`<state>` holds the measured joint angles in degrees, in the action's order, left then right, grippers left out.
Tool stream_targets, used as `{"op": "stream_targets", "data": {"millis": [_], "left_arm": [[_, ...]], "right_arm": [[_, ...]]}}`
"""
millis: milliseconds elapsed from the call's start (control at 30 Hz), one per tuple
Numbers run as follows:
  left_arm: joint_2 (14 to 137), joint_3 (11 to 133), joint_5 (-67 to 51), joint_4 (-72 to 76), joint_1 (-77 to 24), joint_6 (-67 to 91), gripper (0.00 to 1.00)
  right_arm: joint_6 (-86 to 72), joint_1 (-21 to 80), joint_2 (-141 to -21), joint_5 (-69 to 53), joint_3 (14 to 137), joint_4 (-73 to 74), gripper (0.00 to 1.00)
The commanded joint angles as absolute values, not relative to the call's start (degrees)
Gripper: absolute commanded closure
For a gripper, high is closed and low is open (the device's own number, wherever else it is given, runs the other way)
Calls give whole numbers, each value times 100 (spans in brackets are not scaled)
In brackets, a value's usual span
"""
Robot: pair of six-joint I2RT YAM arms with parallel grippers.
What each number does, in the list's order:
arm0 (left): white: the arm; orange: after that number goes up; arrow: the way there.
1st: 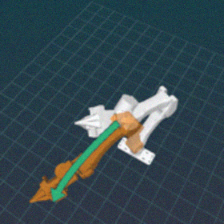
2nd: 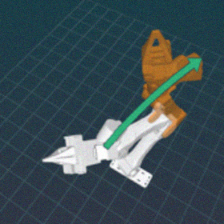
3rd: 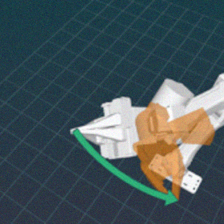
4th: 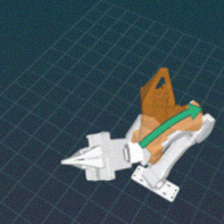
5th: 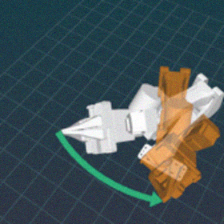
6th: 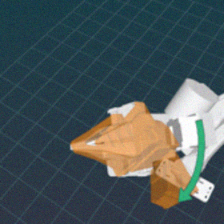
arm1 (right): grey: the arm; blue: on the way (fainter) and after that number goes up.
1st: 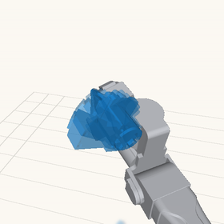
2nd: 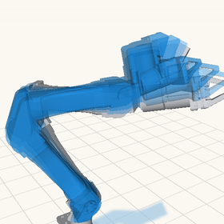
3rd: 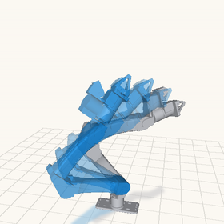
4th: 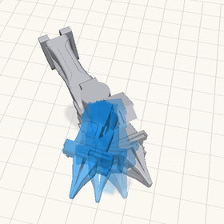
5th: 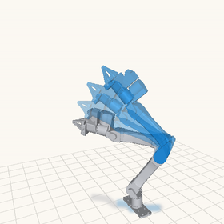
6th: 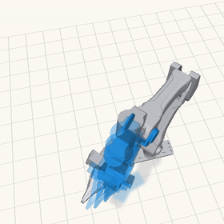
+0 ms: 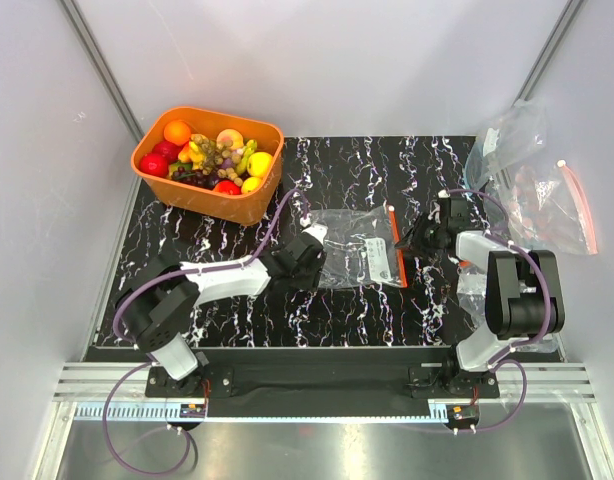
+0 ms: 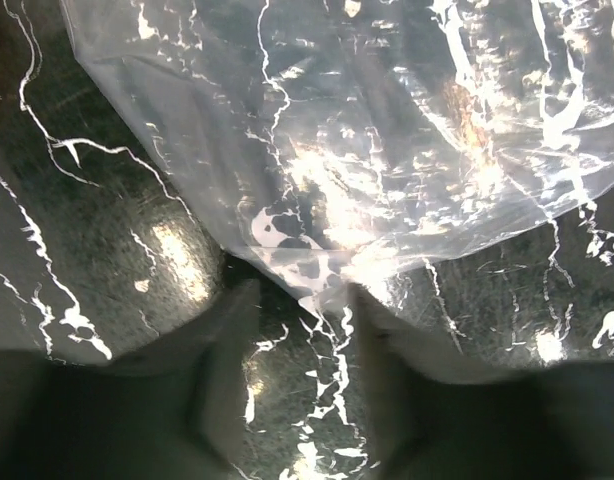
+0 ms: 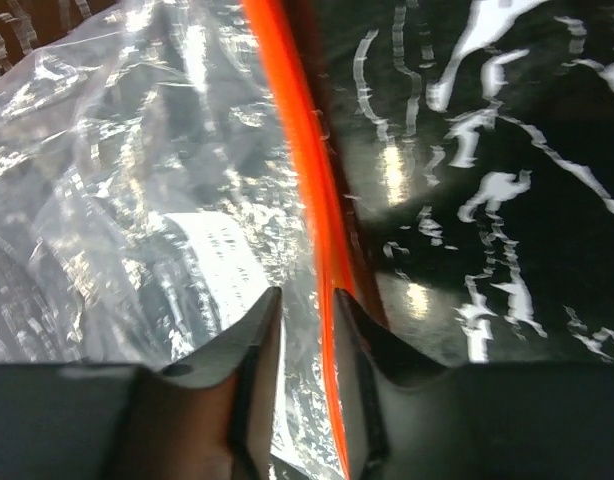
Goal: Place the food in the zip-top bag and seal the zipper
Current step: Move the zipper food storage bag to the center of the board.
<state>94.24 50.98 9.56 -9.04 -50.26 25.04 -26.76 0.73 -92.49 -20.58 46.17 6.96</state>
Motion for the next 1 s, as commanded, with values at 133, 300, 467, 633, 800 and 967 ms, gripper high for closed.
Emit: {"op": "stream_targets", "data": {"millis": [133,300,467,633,800,967], "left_arm": [[9281,5168,940,-729,-4966,2479,66],[8931,4967,1326,-747,-4992,2408,66],[8517,4852,1898,-940,-5001,2434,34],[7886,4554,2810,-1099,-5106,2619,11],[7339,4394,3330,-1230,-5212,2698,5],[7251,4710,4587,-1783,-5756,2795,1]], "right_arm": [[-2716,70,-9123,-3137,4482,-130,76],[-2777,79,-9202,-3498,4465,-290,73],[-2865,149,-9360,-4121,4438,-676,71],[-2524,947,-9483,-3999,4771,-431,68],[-2522,1239,-9633,-4332,4861,-615,68],[-2663,1283,-9370,-4728,4676,-1089,68]]}}
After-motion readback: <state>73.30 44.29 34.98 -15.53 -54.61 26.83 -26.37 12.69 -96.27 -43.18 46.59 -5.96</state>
